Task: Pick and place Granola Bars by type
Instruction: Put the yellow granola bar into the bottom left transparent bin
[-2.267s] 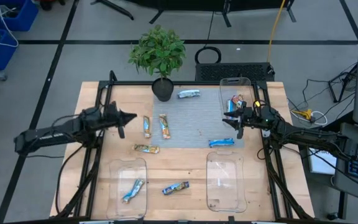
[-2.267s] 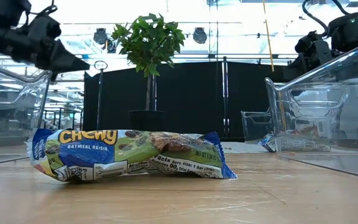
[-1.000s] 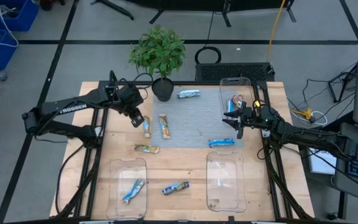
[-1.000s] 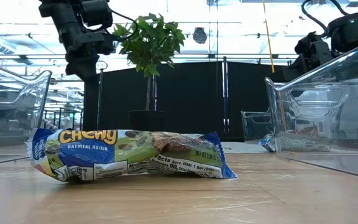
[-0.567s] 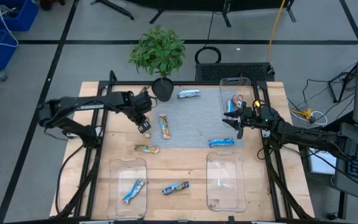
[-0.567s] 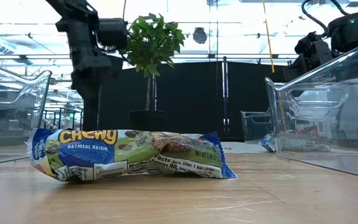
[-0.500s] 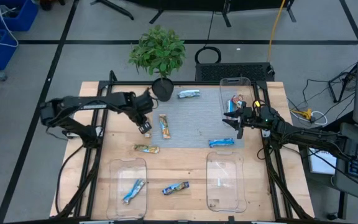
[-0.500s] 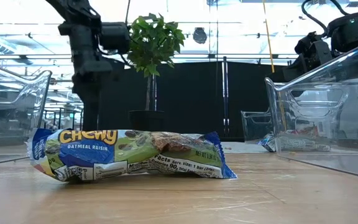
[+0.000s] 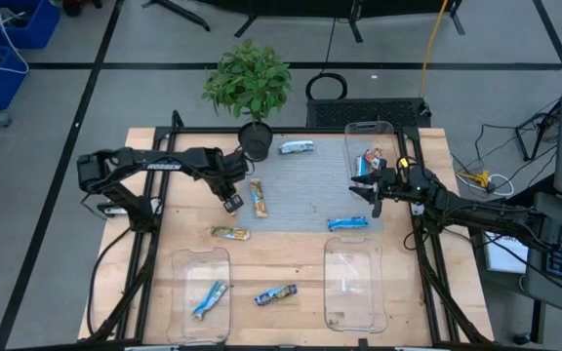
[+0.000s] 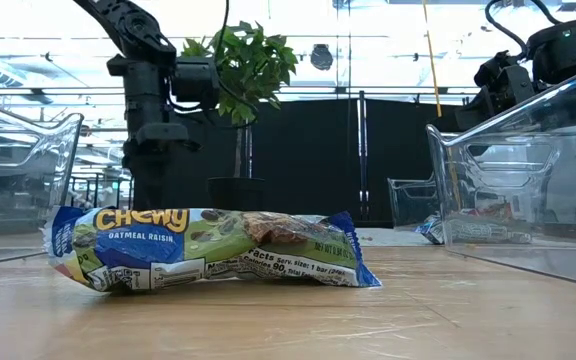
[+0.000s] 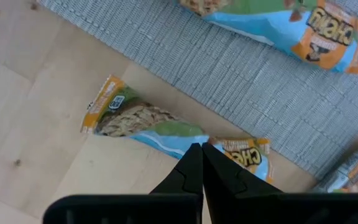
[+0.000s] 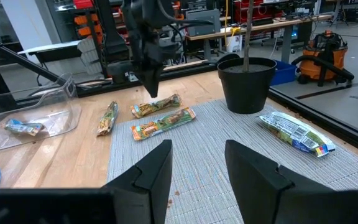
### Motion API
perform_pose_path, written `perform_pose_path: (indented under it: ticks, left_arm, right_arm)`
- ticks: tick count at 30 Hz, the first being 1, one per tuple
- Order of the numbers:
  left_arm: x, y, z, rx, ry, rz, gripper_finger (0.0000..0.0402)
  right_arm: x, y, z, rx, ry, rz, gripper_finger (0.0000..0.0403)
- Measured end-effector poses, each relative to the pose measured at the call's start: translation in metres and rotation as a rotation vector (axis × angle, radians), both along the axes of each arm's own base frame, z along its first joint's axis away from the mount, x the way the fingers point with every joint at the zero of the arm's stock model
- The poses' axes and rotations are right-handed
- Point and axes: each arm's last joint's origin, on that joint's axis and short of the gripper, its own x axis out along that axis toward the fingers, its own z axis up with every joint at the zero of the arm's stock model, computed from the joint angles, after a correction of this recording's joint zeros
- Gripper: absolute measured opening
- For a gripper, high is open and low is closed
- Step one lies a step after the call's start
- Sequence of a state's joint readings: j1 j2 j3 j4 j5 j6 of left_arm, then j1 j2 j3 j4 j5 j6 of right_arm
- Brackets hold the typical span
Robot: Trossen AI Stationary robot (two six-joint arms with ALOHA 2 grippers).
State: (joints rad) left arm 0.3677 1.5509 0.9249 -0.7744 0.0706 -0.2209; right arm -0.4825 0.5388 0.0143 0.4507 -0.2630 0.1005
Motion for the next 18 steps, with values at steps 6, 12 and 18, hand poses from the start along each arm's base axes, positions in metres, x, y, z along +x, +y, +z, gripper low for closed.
perform_pose_path:
  ticks: [6,12,18]
  left_arm:
    - [-0.0025,-0.0013,-0.0006,-0.027,0.026,0.047,0.002]
    - [-0.0032,-0.0012,-0.0006,-0.019,0.039,0.107,0.0099]
    - [-0.0033,-0.001,-0.0006,-0.019,0.041,0.143,0.0189]
  right_arm:
    - [0.0,0.0,0.0,0.0,0.0,0.0,0.0139]
    - [0.0,0.0,0.0,0.0,0.0,0.001,0.0139]
    - [0.0,0.0,0.0,0.0,0.0,0.0,0.0139]
